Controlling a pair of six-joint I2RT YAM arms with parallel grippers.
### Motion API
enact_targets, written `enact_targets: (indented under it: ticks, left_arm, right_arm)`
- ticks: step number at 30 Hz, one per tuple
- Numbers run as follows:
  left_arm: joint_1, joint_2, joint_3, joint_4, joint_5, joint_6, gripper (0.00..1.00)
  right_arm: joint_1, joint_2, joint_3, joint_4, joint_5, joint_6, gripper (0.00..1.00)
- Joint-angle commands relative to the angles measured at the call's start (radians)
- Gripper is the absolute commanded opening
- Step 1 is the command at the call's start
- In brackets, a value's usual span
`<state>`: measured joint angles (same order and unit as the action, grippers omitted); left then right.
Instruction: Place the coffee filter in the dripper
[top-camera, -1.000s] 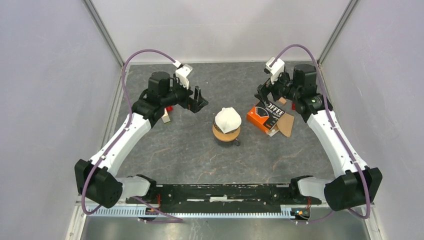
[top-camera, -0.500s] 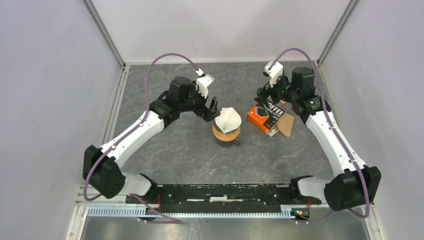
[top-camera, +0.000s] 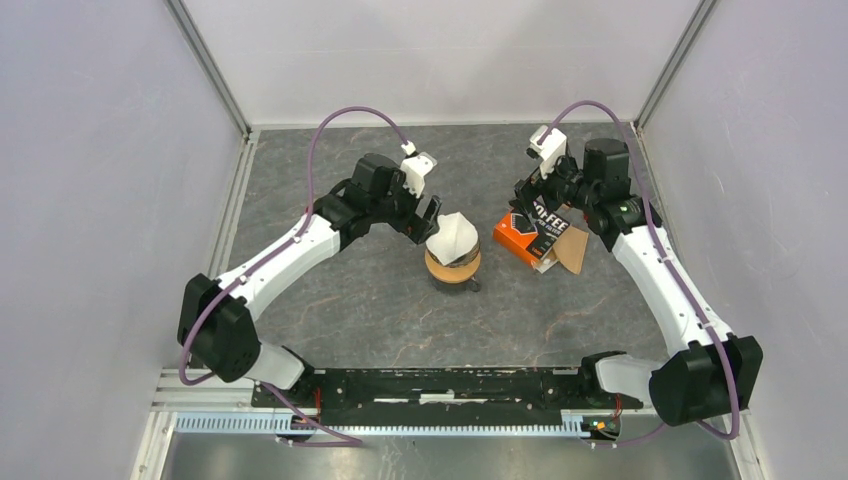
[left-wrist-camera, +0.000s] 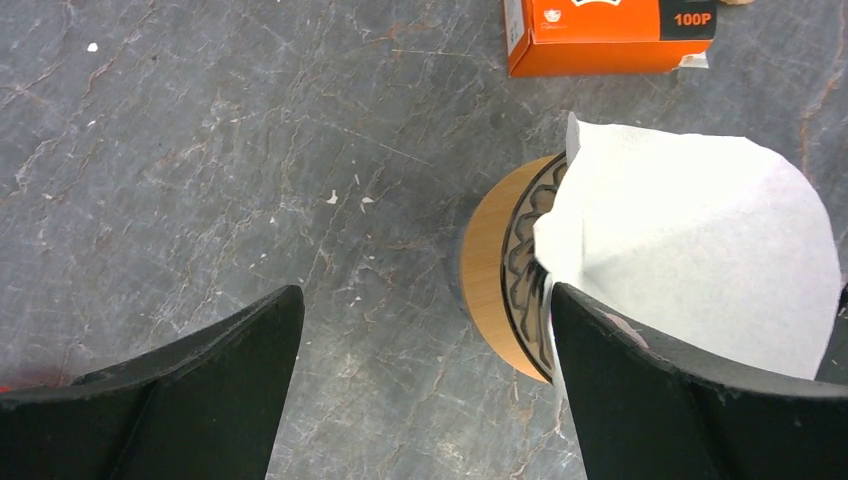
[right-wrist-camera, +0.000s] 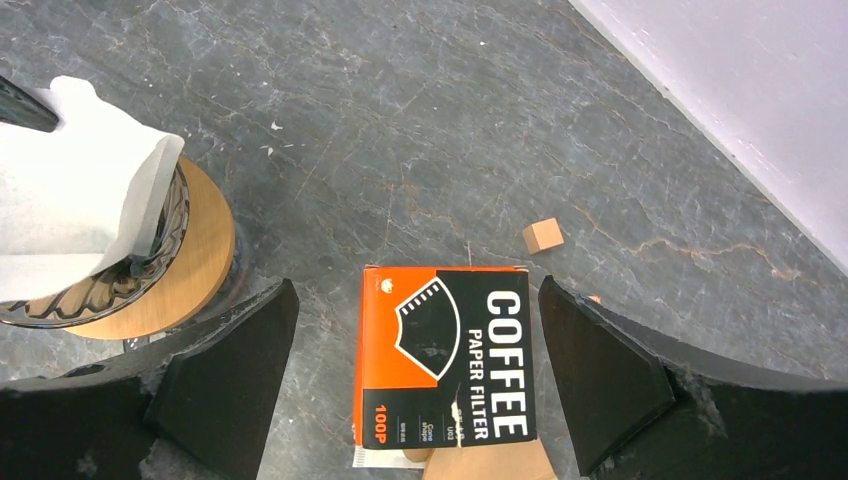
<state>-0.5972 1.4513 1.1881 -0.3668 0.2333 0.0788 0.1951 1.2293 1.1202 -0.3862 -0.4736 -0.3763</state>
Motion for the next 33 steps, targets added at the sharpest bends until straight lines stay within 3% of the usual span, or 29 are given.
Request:
enact_targets:
  ticks: [1, 19, 26, 33]
  left_arm:
    - [-0.004, 0.003, 0.015, 0.006, -0.028, 0.064, 0.99]
    - [-0.004, -0.100, 0.058, 0.011, 0.032, 0.038, 1.00]
    - [0.016, -0.182, 0.023, 0.037, -0.086, 0.041, 1.00]
    - [0.124, -0.284, -0.022, 0.081, -0.185, -0.035, 1.00]
  right_arm:
    - [-0.004, -0.028, -0.003, 0.033, -0.025, -0.009, 0.98]
    - [-0.010, -0.030, -0.031, 0.061, -0.022, 0.009, 0.98]
    - [-0.026, -0.064, -0.063, 0.142, 0.089, 0.073, 0.98]
    - [-0.031, -0.088, -0.059, 0.173, 0.249, 0.114, 0.98]
